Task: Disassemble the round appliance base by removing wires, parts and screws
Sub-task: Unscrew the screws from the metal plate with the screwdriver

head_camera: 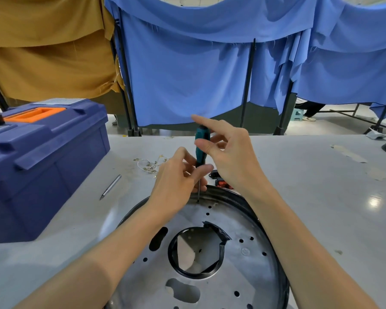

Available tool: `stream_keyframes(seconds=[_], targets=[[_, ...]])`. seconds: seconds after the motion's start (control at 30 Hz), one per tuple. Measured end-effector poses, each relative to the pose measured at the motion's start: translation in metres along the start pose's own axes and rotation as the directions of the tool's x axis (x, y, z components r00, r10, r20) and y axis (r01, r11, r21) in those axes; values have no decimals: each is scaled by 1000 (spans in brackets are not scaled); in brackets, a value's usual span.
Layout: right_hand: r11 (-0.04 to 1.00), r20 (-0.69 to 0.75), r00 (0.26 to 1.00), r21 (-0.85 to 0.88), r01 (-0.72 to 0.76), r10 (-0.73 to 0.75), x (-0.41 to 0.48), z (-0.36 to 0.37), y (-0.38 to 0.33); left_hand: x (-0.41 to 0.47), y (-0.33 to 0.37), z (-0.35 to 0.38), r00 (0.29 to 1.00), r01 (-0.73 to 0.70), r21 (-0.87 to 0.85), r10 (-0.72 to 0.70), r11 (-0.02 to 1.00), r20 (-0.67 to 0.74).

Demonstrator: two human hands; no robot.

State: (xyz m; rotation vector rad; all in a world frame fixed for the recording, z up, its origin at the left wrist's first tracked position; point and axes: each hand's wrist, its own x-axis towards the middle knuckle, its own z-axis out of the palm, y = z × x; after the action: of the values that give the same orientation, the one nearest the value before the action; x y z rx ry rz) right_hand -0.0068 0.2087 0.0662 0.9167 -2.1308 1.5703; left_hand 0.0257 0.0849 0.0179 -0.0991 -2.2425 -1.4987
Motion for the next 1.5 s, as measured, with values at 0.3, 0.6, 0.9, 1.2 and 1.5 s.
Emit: stream_keyframes(seconds=[0.3, 0.6, 0.9, 1.2, 1.5], targets=[[1000, 28, 1000, 15, -2, 2, -1, 3, 1, 0, 2, 0, 999, -35, 48, 34, 998, 7], [1000, 34, 999, 22, -16, 15, -1, 2, 2, 0, -1, 2, 994, -90, 151, 79, 984, 78], [1000, -9, 1000, -11, 4, -5, 0, 3, 5, -1, -1, 0, 996, -76, 165, 67, 983, 61], [999, 34, 999, 38, 8, -9, -2, 5, 2, 0, -2, 0, 1000, -17, 126, 16, 992, 8], [998, 23, 1000, 57, -21, 20, -1, 0, 3, 2, -3, 0, 995, -83, 175, 72, 981, 66]])
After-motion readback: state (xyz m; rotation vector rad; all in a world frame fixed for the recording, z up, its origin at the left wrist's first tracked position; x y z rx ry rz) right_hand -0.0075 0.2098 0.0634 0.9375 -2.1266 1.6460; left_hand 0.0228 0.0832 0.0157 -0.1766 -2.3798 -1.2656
